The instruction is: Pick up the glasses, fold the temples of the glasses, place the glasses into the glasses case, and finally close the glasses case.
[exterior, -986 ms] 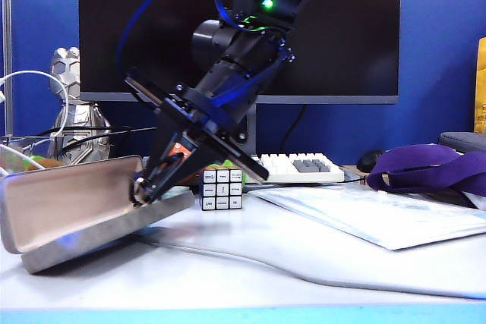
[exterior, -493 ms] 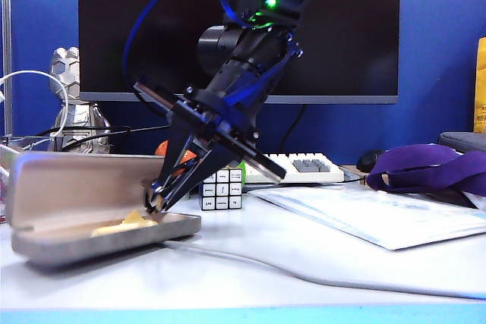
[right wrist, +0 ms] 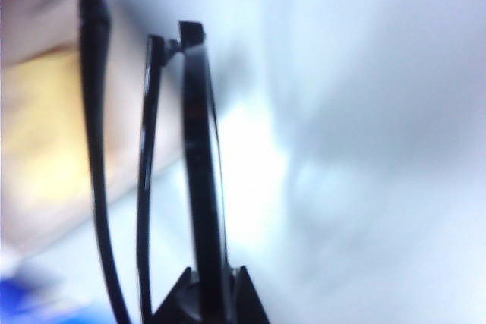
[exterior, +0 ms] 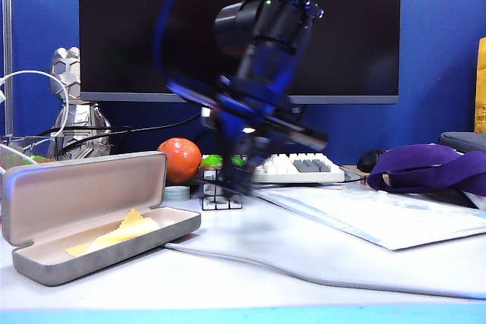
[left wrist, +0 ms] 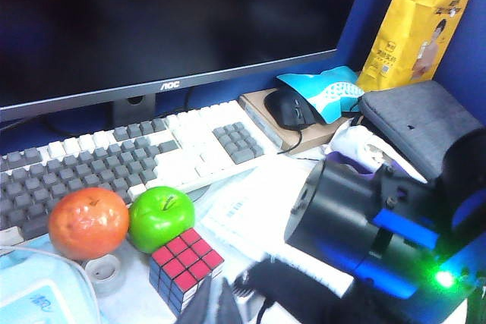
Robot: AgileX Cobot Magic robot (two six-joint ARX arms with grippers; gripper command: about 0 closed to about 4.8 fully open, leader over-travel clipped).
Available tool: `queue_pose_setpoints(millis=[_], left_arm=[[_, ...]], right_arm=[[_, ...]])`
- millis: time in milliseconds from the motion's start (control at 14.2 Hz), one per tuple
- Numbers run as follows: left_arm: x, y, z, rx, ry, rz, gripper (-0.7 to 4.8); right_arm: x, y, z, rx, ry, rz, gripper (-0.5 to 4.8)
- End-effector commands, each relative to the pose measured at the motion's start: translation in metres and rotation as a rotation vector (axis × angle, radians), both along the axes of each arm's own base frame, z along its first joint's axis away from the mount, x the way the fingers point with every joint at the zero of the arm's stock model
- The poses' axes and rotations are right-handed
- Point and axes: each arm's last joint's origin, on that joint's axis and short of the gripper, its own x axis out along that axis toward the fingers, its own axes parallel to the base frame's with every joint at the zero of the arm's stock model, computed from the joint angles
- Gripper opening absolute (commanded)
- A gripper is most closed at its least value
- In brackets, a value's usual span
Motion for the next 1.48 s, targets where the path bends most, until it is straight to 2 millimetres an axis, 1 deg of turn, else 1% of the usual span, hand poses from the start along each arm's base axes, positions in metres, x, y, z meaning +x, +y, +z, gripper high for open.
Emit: queue_pose_setpoints(millis=[70,141,211,282,352,423,563,634,704,775,845,915,986,1056,1197,1408,1479], left_arm=[[-0.001,0.000,0.003,-0.008,-0.019,-0.004,-0.05],[-0.001,0.000,0.003,-0.008,-0.019,-0.004,-0.05],[-0.001,0.000,0.003,-0.008,-0.019,-0.004,-0.05],[-0.001,0.000,0.003,-0.008,-0.019,-0.005,-0.05],[-0.001,0.000,0.003,-0.008,-0.019,-0.005,-0.05],[-0.001,0.000,0.003,-0.008,-0.019,-0.005,-0.05],[-0.001,0.000,0.003,-0.008,-0.019,-0.005,-0.05],[-0.001,0.000,0.003,-0.008,-0.019,-0.005,-0.05],[-0.001,0.000,0.003,-0.008,-0.019,-0.005,-0.05],[-0.001,0.000,0.003,-0.008,-0.019,-0.005,-0.05],[-0.001,0.000,0.003,-0.008,-0.018,-0.005,-0.05],[-0.001,0.000,0.003,-0.008,-0.018,-0.005,-0.05],[-0.001,0.000,0.003,-0.011,-0.017,-0.005,-0.05],[-0.001,0.000,0.003,-0.012,-0.017,-0.005,-0.05],[-0.001,0.000,0.003,-0.011,-0.017,-0.005,-0.05],[-0.001,0.000,0.003,-0.012,-0.016,-0.009,-0.05],[-0.001,0.000,0.003,-0.011,-0.015,-0.008,-0.05]], right_arm=[[0.005,-0.001,0.004,-0.156,-0.255,0.276,-0.01],[0.006,-0.003,0.003,-0.212,-0.296,0.333,-0.01],[0.007,-0.004,0.004,-0.242,-0.314,0.364,0.33],[0.007,-0.005,0.004,-0.256,-0.323,0.360,1.87],[0.007,-0.005,0.007,-0.255,-0.326,0.360,2.79],[0.006,-0.006,0.010,-0.250,-0.333,0.359,2.79],[0.002,-0.009,0.024,-0.237,-0.367,0.364,2.78],[0.001,-0.012,0.033,-0.255,-0.407,0.347,2.73],[0.003,-0.019,0.043,-0.324,-0.467,0.309,2.53],[0.003,-0.027,0.049,-0.330,-0.462,0.295,2.42],[0.001,-0.034,0.050,-0.265,-0.390,0.302,2.41],[-0.002,-0.039,0.049,-0.164,-0.264,0.294,2.37],[-0.005,-0.039,0.045,-0.092,-0.171,0.268,2.38],[-0.003,-0.036,0.039,-0.074,-0.138,0.232,2.38],[0.000,-0.025,0.023,-0.084,-0.114,0.221,2.38],[0.009,-0.015,-0.012,-0.138,-0.060,0.177,2.37],[0.012,-0.013,-0.020,-0.148,-0.052,0.173,2.20]])
